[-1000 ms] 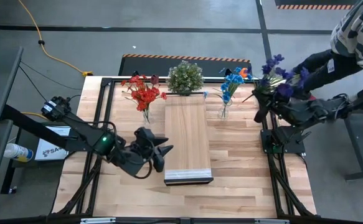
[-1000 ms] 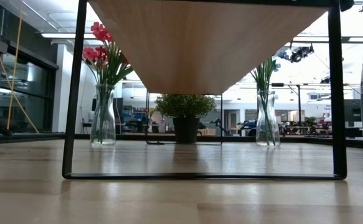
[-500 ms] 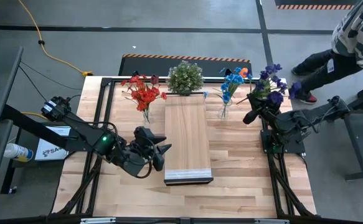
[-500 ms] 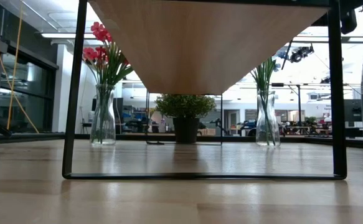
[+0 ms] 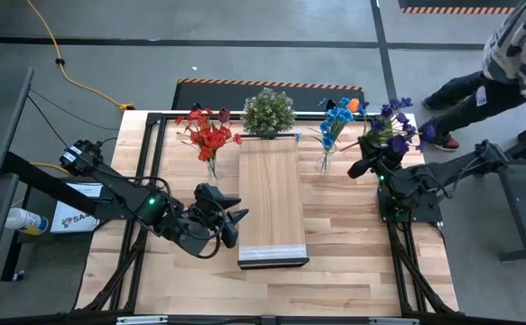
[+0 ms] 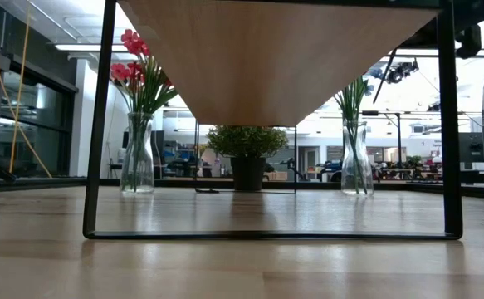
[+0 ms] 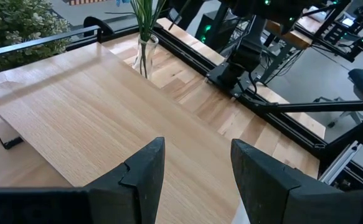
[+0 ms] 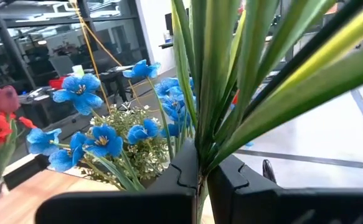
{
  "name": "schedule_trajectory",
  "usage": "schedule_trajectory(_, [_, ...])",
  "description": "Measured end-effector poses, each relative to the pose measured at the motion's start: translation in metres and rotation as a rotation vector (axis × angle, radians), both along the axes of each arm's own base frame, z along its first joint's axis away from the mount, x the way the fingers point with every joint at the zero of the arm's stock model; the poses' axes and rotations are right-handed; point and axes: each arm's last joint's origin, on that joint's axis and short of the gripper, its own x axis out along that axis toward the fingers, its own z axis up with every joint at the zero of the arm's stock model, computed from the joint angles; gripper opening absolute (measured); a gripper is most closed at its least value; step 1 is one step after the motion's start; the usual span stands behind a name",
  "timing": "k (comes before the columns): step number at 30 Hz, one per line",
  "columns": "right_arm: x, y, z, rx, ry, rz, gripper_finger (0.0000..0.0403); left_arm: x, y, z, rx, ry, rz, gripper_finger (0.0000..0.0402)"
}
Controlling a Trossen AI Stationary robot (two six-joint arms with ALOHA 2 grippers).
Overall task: Pick and place flowers into a vace then onto a shelf
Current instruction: Put the violet flowers into the right transparent vase
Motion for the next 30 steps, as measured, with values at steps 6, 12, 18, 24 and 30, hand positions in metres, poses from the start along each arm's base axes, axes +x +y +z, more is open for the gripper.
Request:
schedule_trajectory(6, [0.013,-0.005,-0.001,0.009,-0.01,-0.046,0.0003,0.0,0.0,0.0,0.0,0.0,0.0,0.0215])
schedule_trajectory(12, [0.023,-0.014,-0.007,0.012,0.031,-0.083,0.0003,0.0,0.0,0.0,0.001,0.002,0.0,0.0215])
schedule_trajectory(18, [0.03,-0.022,-0.009,0.029,0.027,-0.094,0.0003,-0.001,0.0,-0.001,0.008,0.013,0.0,0.0215])
schedule_trajectory(24, [0.039,-0.029,-0.015,0.034,0.07,-0.108,0.0003,-0.001,0.001,-0.001,0.014,0.019,-0.001,0.0215])
schedule_trajectory(30, [0.048,-0.034,-0.022,0.037,0.102,-0.13,0.0003,-0.001,0.001,-0.001,0.014,0.019,-0.002,0.0215])
